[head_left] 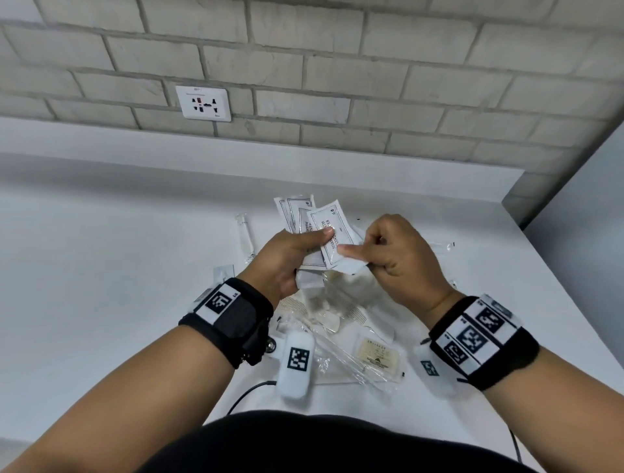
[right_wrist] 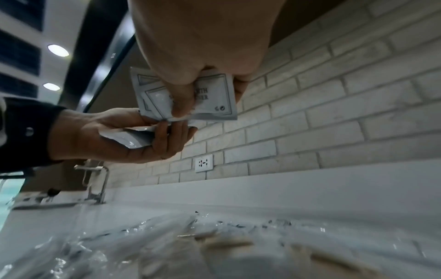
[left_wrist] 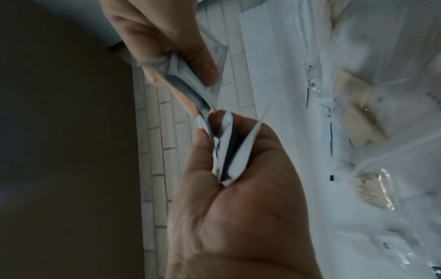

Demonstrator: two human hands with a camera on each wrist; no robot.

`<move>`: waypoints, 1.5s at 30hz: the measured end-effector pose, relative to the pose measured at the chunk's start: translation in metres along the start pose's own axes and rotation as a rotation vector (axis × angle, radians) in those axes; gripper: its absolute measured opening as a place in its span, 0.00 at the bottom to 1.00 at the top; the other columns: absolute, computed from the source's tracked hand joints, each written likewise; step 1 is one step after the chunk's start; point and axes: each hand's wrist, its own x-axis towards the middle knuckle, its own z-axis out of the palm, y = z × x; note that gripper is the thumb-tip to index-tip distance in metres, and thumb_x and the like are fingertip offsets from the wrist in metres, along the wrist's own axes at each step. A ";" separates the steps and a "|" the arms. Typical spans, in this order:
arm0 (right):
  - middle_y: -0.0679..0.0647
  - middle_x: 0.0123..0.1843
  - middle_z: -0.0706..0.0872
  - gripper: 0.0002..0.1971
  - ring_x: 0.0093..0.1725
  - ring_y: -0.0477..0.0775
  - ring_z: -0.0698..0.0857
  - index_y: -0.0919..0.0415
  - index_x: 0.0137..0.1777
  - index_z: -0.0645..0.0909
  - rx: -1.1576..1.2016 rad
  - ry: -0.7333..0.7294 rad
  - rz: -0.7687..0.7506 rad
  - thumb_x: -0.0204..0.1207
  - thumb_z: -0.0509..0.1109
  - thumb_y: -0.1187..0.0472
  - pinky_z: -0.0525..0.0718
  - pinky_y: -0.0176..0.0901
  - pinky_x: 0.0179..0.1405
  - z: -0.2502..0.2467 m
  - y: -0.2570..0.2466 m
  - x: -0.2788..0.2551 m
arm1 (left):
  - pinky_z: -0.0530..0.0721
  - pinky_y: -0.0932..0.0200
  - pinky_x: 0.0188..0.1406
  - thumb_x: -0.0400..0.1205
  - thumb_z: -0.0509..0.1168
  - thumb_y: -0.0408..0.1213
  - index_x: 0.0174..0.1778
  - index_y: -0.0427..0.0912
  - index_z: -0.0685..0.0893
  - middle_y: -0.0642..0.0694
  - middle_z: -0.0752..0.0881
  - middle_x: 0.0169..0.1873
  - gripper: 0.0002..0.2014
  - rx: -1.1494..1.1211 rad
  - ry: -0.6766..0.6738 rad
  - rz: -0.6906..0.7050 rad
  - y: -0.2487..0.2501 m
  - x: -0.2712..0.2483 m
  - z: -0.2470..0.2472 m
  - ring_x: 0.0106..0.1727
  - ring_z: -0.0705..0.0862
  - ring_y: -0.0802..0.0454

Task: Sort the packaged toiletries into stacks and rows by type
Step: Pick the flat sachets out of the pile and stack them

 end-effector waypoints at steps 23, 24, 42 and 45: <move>0.62 0.48 0.91 0.12 0.44 0.60 0.91 0.67 0.56 0.85 0.976 -0.035 1.140 0.73 0.73 0.70 0.89 0.57 0.49 -0.005 0.005 0.033 | 0.86 0.34 0.53 0.76 0.68 0.21 0.61 0.24 0.80 0.27 0.88 0.51 0.17 0.261 0.033 0.131 -0.011 -0.005 -0.003 0.50 0.88 0.31; 0.57 0.46 0.92 0.09 0.43 0.54 0.91 0.62 0.53 0.85 0.783 -0.073 1.043 0.74 0.73 0.68 0.88 0.49 0.49 -0.009 0.006 0.033 | 0.85 0.31 0.54 0.75 0.70 0.23 0.60 0.24 0.80 0.27 0.88 0.51 0.17 0.328 0.054 0.123 -0.005 -0.005 -0.006 0.50 0.88 0.29; 0.49 0.50 0.87 0.24 0.49 0.53 0.87 0.52 0.63 0.74 0.361 -0.437 0.802 0.69 0.79 0.61 0.85 0.51 0.49 -0.010 -0.001 0.018 | 0.87 0.46 0.50 0.78 0.59 0.21 0.57 0.31 0.81 0.34 0.88 0.46 0.13 0.033 -0.076 -0.093 -0.005 0.001 -0.026 0.40 0.89 0.43; 0.53 0.50 0.90 0.15 0.51 0.57 0.89 0.55 0.57 0.81 0.504 -0.277 0.918 0.71 0.78 0.60 0.86 0.56 0.55 -0.004 0.010 0.007 | 0.83 0.41 0.57 0.74 0.58 0.17 0.61 0.35 0.80 0.37 0.88 0.53 0.21 -0.087 -0.117 -0.068 -0.005 0.003 -0.030 0.46 0.89 0.45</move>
